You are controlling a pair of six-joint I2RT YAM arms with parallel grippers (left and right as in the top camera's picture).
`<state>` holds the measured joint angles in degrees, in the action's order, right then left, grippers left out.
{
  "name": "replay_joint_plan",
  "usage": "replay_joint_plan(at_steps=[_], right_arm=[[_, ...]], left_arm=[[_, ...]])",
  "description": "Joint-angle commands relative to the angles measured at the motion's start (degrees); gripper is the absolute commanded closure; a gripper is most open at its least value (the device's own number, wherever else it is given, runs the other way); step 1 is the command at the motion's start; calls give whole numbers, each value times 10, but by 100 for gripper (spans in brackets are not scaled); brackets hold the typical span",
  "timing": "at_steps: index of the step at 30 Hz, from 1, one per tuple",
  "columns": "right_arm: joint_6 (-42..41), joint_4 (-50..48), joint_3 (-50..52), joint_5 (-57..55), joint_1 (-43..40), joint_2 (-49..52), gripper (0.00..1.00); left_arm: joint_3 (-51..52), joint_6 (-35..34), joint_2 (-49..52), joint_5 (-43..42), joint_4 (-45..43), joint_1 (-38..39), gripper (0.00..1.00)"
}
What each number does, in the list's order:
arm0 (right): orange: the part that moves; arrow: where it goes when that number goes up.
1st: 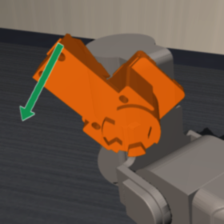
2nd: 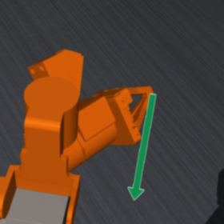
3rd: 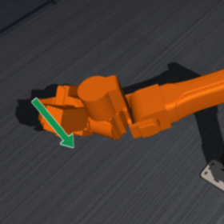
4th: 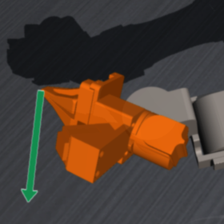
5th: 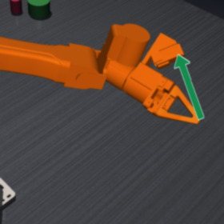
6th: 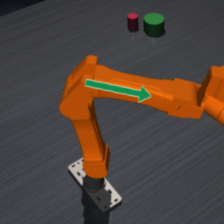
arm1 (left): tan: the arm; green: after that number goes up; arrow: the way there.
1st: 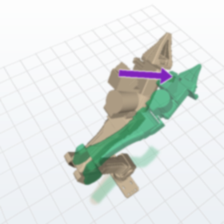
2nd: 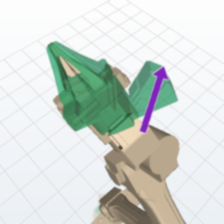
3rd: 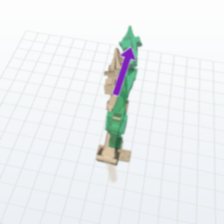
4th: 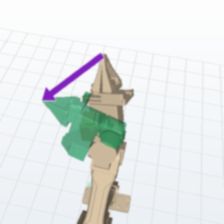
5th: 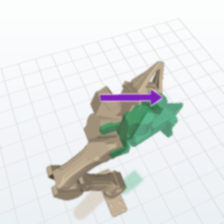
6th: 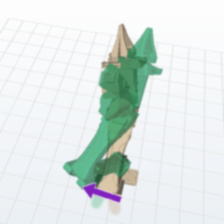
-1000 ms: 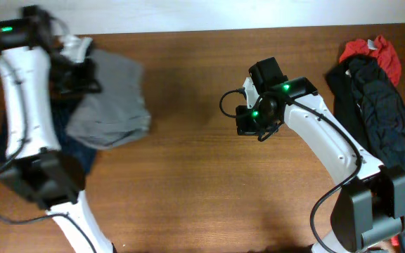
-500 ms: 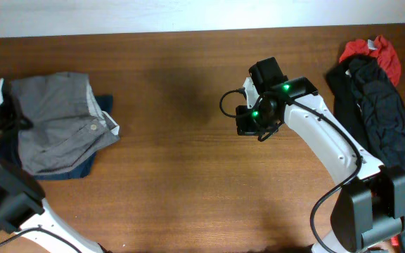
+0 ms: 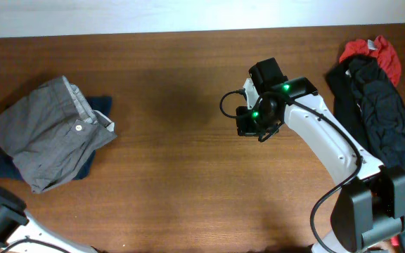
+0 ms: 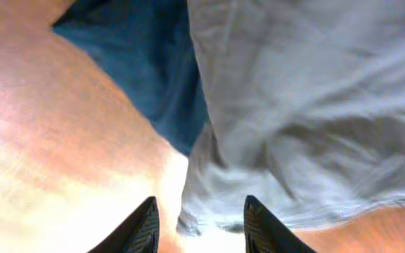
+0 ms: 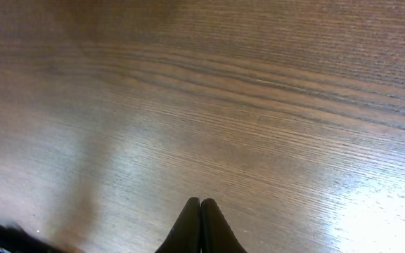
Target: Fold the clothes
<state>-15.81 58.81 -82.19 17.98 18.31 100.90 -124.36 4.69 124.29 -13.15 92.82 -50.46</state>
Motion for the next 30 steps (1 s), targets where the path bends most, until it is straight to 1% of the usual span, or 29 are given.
replay_joint_plan(at_steps=[1,2,3,4,5,7,10,13,16,17,18,19,22,24,27,29,30], right_arm=[[5,4,-8,-7,-3,-11,96],[5,4,-8,-7,-3,-11,96],[5,4,-8,-7,-3,-11,96],[5,4,-8,-7,-3,-11,96],[5,4,-8,-7,-3,-11,96],[5,4,-8,-7,-3,-11,96],[5,4,-8,-7,-3,-11,96],[5,4,-8,-7,-3,-11,95],[5,7,-8,-7,-3,-11,95],[5,9,-8,-7,-3,-11,95],[6,13,-8,-7,-3,-11,91],[17,20,-12,-7,-4,-12,90],[56,39,-29,-7,-4,-16,89],[76,49,-49,-7,-4,-23,88],[99,57,-91,-9,-4,-42,87],[99,60,-122,-24,-4,-57,87],[101,60,-138,-37,-4,-66,86]], left_arm=[[-56,-12,-28,-30,15,5,62],[-58,-12,-36,-39,11,10,67],[-58,-11,-42,-49,7,16,77],[-58,-5,-42,-56,5,27,90],[-56,0,-42,-56,4,39,99],[-40,1,-38,-56,2,65,99],[28,1,-38,-56,-26,111,99],[129,1,-38,-55,-107,153,99],[229,0,-38,-43,-211,183,100],[249,0,-38,-35,-236,188,99],[263,1,-38,-23,-256,192,100],[266,1,-38,-14,-264,193,99],[226,4,-42,-13,-230,194,96],[174,40,-52,-38,-181,201,95],[85,70,-85,-62,-110,223,91],[31,83,-126,-62,-68,250,86],[14,84,-147,-61,-58,264,81]])
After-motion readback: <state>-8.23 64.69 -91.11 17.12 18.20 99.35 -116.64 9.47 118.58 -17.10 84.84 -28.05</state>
